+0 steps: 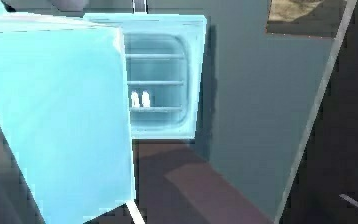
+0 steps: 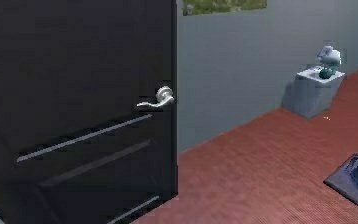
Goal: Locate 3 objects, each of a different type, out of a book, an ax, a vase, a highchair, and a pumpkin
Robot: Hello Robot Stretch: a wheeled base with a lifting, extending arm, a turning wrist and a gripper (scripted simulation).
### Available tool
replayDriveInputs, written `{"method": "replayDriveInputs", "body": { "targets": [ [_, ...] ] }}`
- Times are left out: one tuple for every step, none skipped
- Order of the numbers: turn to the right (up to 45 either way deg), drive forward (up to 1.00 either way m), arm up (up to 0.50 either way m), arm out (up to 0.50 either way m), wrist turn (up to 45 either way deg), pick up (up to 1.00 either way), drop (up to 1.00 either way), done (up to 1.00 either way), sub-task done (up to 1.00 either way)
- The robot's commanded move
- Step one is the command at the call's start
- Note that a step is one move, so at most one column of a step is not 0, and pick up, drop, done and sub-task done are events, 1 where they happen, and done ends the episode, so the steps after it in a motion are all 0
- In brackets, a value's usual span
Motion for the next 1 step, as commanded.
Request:
{"method": "replayDriveInputs", "body": {
  "targets": [
    [0.0,0.45,0.0,0.0,0.0,0.0,0.0,0.0,0.0]
  ]
}}
